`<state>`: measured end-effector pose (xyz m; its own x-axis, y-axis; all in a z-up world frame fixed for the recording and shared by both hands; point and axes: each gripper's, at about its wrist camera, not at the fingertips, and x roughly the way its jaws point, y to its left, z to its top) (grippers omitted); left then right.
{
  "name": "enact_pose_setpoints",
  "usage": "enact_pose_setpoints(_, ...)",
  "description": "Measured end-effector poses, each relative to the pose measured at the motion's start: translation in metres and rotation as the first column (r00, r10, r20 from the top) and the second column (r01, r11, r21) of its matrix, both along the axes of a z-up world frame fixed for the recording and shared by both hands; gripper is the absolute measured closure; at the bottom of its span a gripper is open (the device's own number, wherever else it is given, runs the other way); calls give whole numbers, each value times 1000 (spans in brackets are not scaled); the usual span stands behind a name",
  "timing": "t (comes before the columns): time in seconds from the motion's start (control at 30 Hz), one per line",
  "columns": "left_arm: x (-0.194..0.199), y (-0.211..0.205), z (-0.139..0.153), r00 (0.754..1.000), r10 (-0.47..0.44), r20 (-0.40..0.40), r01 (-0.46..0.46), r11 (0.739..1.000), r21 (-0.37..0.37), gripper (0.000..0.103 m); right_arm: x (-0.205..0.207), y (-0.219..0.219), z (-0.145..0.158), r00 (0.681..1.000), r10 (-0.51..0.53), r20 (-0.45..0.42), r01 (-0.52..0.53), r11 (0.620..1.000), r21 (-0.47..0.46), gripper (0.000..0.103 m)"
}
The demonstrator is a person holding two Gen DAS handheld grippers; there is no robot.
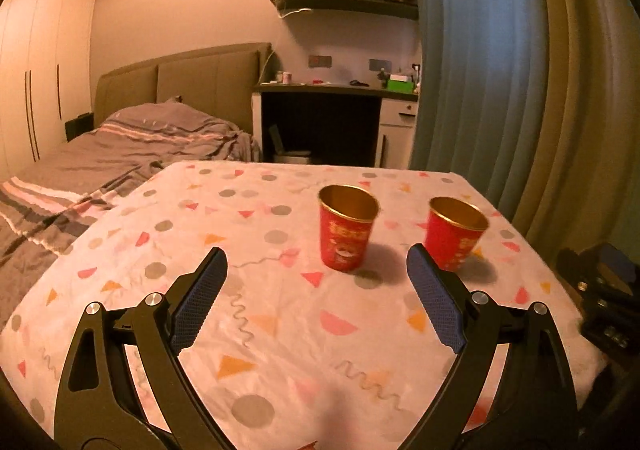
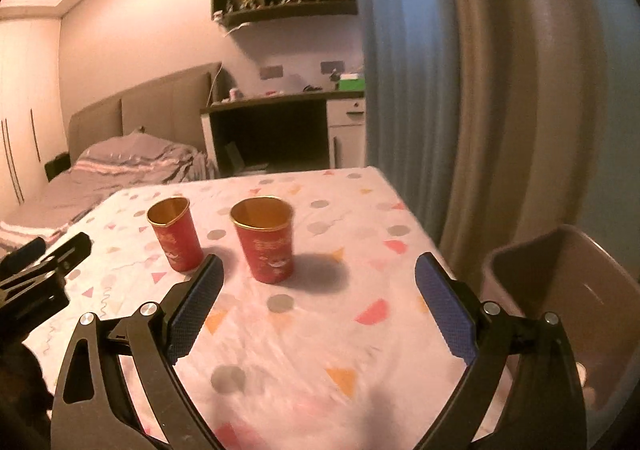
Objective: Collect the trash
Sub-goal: 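Move both open tools back toward the two red cups on the table, then grasp one red cup with the right tool while the left tool grasps the other red cup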
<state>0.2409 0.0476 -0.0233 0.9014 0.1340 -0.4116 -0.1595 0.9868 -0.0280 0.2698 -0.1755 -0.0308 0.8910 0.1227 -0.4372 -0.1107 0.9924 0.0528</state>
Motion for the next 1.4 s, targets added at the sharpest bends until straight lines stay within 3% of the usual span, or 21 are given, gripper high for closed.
enact_pose_setpoints(0.47,50,19,-13,999,-42,-15,41,998,-47,13,95,52,-35,993,27,-113,-33,998,-47,14)
enact_pose_setpoints(0.67,70,14,-20,997,-62,-37,60,997,-44,13,114,58,-40,986,51,-159,-59,997,-46,27)
enact_pose_setpoints(0.73,75,12,-22,997,-69,-40,68,997,-41,13,119,58,-41,981,66,-180,-74,997,-35,35)
enact_pose_setpoints(0.93,94,2,-30,994,-82,-75,80,996,-32,13,120,55,-41,981,83,-176,-92,995,-43,49)
enact_pose_setpoints(1.1,111,-5,-33,993,-68,-92,67,998,-17,13,108,40,-34,986,76,-147,-80,996,-24,50)
enact_pose_setpoints(1.4,141,-3,-38,989,-30,-142,19,997,-73,13,88,16,-21,989,84,-120,-81,996,33,49)
